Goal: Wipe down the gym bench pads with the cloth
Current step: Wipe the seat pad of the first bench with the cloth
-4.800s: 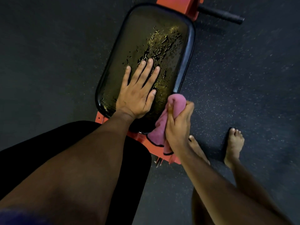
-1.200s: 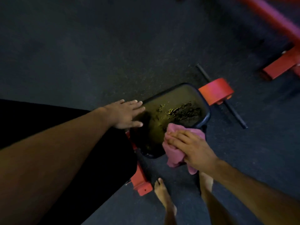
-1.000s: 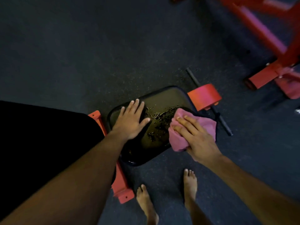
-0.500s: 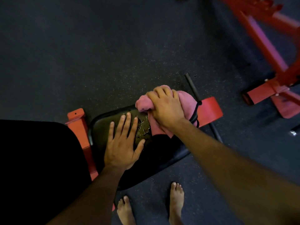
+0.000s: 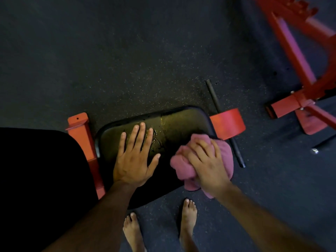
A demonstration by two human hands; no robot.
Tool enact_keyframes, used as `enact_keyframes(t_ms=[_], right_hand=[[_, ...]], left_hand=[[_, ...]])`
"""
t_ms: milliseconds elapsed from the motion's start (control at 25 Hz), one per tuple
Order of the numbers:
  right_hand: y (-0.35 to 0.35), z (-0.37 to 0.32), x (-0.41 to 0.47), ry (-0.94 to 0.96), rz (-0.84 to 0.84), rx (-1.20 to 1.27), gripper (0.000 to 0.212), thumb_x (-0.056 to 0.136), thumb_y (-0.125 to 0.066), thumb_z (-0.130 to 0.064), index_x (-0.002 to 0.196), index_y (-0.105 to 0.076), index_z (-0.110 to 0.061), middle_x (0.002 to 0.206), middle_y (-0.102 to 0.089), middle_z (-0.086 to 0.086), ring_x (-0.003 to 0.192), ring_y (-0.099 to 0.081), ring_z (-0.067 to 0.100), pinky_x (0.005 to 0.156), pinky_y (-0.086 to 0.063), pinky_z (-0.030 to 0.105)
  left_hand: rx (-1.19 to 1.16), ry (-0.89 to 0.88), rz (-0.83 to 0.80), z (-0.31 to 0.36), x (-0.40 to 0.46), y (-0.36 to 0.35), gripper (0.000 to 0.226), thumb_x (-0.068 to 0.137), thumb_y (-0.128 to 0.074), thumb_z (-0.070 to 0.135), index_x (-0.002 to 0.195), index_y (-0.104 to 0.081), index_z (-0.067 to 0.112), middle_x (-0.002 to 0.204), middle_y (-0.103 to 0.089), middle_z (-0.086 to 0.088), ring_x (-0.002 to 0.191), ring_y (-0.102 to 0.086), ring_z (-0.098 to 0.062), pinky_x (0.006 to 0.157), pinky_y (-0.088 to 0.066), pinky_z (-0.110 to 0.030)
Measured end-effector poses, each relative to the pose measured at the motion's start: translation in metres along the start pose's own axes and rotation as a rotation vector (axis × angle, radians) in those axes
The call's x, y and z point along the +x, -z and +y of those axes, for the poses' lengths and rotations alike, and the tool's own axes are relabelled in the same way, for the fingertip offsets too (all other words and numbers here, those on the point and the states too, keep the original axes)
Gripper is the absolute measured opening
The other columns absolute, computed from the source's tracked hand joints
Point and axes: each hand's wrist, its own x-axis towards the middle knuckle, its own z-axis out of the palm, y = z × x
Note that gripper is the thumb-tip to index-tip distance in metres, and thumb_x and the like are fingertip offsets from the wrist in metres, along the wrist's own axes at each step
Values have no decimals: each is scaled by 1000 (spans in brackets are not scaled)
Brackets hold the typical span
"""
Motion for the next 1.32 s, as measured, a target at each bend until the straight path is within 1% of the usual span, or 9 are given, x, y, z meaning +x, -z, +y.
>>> enact_keyframes(t_ms=[240,400,520,680,840,960,1080,1200,1320], right_hand=[[23,10,149,-153,79,-4,44,85,-51,-35,125,-57,-19,124,-55,5,118,-46,29,99,-43,56],[-2,-7,39,-142,91,60,62,78,-68,-18,138,-56,-17,137,-50,4,133,-39,29,111,-30,54],[-12,-14,-38,-19,1,51,64,76,-68,-23,138,-52,-21,141,-49,6,138,-39,33,109,-34,62],[10,10,58,-111,28,53,64,73,-66,-20,136,-54,-23,129,-48,7,120,-43,32,100,-36,52],[31,24,161,-165,12,79,54,76,-65,-23,130,-58,-17,127,-54,11,117,-49,34,98,-44,53],[51,25,158,-109,77,147,58,79,-71,-18,135,-58,-20,131,-53,9,115,-50,31,94,-45,43],[82,17,116,-117,136,339,56,84,-64,-29,139,-54,-24,136,-48,3,121,-53,23,91,-46,32],[83,-4,67,-59,74,382,60,85,-58,-40,141,-53,-19,140,-50,4,126,-52,21,92,-48,33],[57,-24,42,23,-13,352,62,84,-62,-35,143,-51,-21,151,-42,9,137,-46,32,105,-48,51]], left_hand=[[-7,-12,28,-1,0,-1,76,102,-31,57,164,-26,14,173,-16,-13,160,-15,-30,127,-14,-59],[-12,-8,23,0,0,1,76,102,-30,56,164,-26,14,173,-16,-13,160,-15,-29,127,-15,-59],[-23,-9,26,-1,1,-1,76,102,-31,56,165,-25,13,173,-15,-13,160,-15,-29,127,-14,-59],[-27,-12,29,0,0,-3,77,101,-32,56,164,-26,13,173,-15,-13,160,-15,-30,127,-13,-59],[-20,-18,19,0,1,1,76,101,-33,55,163,-29,12,172,-18,-14,159,-17,-31,127,-15,-59],[-47,-9,28,-1,2,0,75,101,-35,54,164,-28,13,172,-19,-14,159,-18,-30,127,-16,-59],[-75,8,53,-1,-2,-1,72,102,-35,53,164,-29,15,172,-19,-11,160,-17,-27,127,-17,-57],[-86,-15,37,0,2,3,70,105,-32,51,165,-24,15,173,-16,-8,160,-15,-23,129,-14,-53],[-103,296,71,3,-16,4,69,106,-29,48,164,-23,12,172,-18,-9,159,-20,-26,128,-14,-54]])
